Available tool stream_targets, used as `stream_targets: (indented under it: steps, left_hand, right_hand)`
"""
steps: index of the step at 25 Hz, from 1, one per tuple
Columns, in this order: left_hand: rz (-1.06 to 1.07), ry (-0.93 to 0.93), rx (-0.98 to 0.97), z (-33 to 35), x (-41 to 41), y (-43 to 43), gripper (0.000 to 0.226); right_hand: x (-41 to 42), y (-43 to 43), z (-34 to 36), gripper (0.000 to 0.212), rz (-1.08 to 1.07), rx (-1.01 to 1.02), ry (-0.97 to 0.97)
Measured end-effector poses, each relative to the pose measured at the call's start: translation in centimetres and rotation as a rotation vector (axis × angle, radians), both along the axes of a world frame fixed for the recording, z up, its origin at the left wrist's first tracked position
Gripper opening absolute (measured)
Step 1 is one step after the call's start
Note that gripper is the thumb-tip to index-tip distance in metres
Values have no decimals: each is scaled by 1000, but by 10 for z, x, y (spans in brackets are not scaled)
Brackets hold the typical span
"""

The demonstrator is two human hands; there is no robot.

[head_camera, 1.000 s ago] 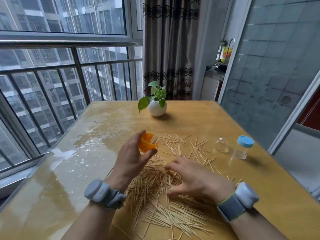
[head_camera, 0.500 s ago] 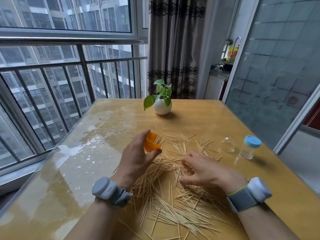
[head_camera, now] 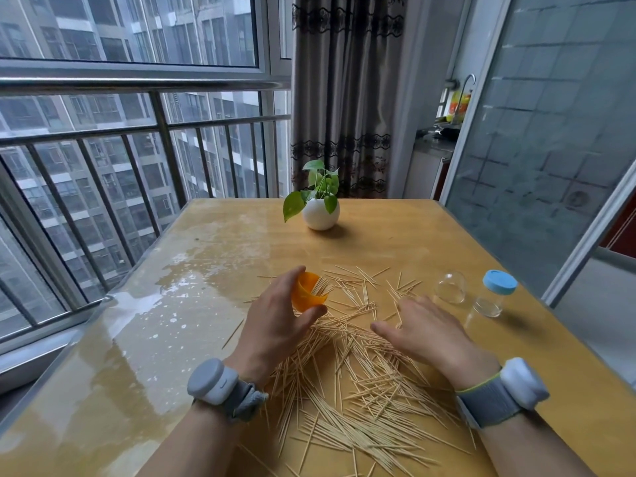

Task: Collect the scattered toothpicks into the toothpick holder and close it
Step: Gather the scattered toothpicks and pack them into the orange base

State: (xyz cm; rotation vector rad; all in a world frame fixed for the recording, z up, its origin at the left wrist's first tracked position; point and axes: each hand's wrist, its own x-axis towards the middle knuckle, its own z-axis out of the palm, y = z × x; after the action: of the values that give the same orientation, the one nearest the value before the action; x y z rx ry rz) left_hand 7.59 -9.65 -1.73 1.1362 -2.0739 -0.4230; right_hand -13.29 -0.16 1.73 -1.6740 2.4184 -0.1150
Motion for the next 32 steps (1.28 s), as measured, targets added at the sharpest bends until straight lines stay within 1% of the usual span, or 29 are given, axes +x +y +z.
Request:
stream_targets:
  steps: [1, 3, 4, 6, 7, 8, 10, 13, 14, 15, 16, 18, 19, 20, 22, 23, 24, 29, 32]
  left_hand:
    - [-5, -3, -4, 0, -1, 0, 81]
    - [-15, -6, -9, 0, -3, 1, 80]
    - [-18, -8, -11, 0, -3, 1, 80]
    - [-19, -11, -13, 0, -4, 1, 80]
    - [-19, -11, -11, 0, -3, 1, 80]
    - [-19, -10, -8, -1, -3, 2, 80]
    - [-23, -8, -8, -1, -4, 2, 80]
    - [-31, -5, -7, -2, -5, 2, 80]
    - [-32, -7, -7, -2, -6, 2, 80]
    - [-34, -10, -7, -2, -6, 3, 80]
    - [-37, -14, -7, -3, -6, 3, 80]
    - [-43, -24, -11, -4, -6, 3, 81]
    - [-45, -28, -13, -5, -7, 3, 81]
    - [-46, -32, -15, -5, -7, 3, 81]
    - [-50, -39, -9, -4, -8, 4, 81]
    - [-56, -41, -3, -4, -9, 5, 81]
    - [-65, -43, 3, -4, -9, 6, 80]
    - [-79, -47, 7, -6, -10, 8, 80]
    - [-92, -54, 13, -6, -11, 8, 79]
  right_hand:
    - [0, 1, 0, 64, -61, 35, 27]
    - [12, 2, 0, 70, -95, 88, 16]
    - [22, 1, -3, 77, -82, 91, 2]
    - [40, -4, -8, 101, -53, 70, 14]
    - [47, -6, -8, 104, -36, 65, 47]
    - [51, -8, -9, 99, -18, 62, 75]
    - [53, -10, -6, 78, 23, 53, 86]
    - [47, -9, -5, 32, 88, 23, 35]
    - [46, -8, -5, 22, 99, 12, 10]
    - [46, -7, -5, 18, 107, -3, -19]
    - [46, -7, -5, 20, 109, -20, -53]
    - [46, -5, -2, 38, 71, -44, -74]
    - [45, -4, -1, 45, 34, -34, -45]
    - [43, -3, 1, 48, 7, -4, 10]
    - [42, -2, 4, 38, 19, 54, 98]
    - [41, -2, 4, 31, 40, 57, 98]
    - [41, -2, 3, 29, 60, 47, 80]
    - [32, -8, -1, 37, 145, 0, -30]
    - [14, -16, -7, 33, 162, -15, -158]
